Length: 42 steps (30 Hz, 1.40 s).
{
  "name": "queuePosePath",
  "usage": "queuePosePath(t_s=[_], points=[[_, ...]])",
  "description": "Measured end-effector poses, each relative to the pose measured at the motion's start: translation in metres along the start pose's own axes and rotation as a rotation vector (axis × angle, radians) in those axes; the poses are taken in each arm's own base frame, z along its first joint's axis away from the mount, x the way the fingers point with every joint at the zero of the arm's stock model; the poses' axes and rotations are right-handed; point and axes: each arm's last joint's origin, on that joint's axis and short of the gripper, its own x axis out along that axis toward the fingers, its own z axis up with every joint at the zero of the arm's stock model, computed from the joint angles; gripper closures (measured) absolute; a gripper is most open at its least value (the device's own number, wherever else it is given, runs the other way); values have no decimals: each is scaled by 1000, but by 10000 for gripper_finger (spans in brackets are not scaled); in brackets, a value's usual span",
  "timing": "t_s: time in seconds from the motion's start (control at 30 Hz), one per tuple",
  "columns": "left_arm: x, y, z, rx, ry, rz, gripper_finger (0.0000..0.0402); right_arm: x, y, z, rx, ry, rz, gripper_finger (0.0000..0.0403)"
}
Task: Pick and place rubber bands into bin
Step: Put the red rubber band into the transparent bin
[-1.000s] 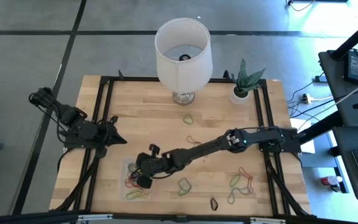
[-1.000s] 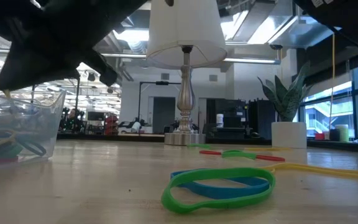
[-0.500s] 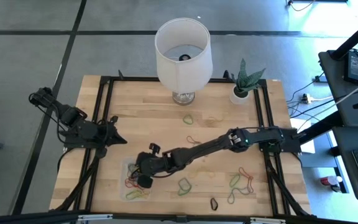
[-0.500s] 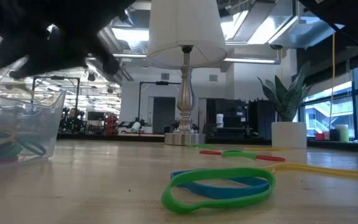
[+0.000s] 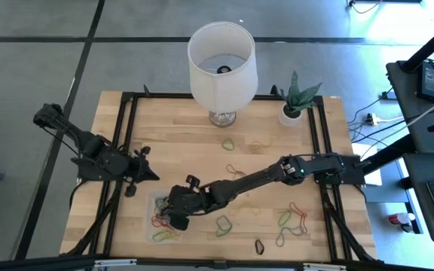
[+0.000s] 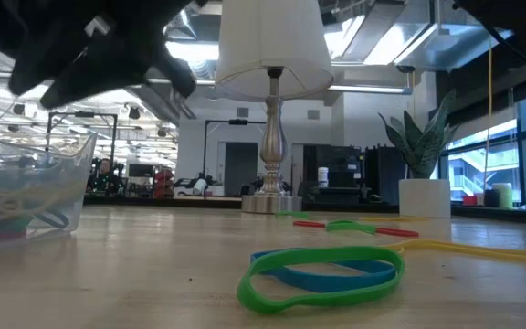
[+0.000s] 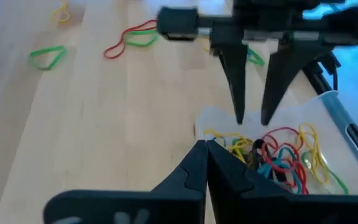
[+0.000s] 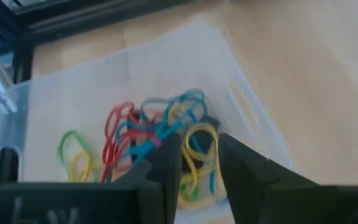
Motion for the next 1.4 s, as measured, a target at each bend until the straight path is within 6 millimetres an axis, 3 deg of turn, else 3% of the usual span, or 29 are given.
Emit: queuePosePath(t_s=[0.2,0.4,0.53,0.67,0.97,1.4], points=[[38,-7,18,125,-30,-9,399,-11,8,-9,45,43,-42,347],[71,11,34,109,-66,-52,400,-35,14,-13,48,83,-131,396],[82,28,42,68,-123,-37,400,-44,14,-25,6,143,-207,393],[87,41,49,36,-169,-23,399,-73,6,-32,-2,141,-251,388],[99,61,57,-28,-213,48,399,-109,-51,-97,158,-24,6,397],[159,87,97,-67,-113,189,400,-210,-146,-168,177,74,-70,395]])
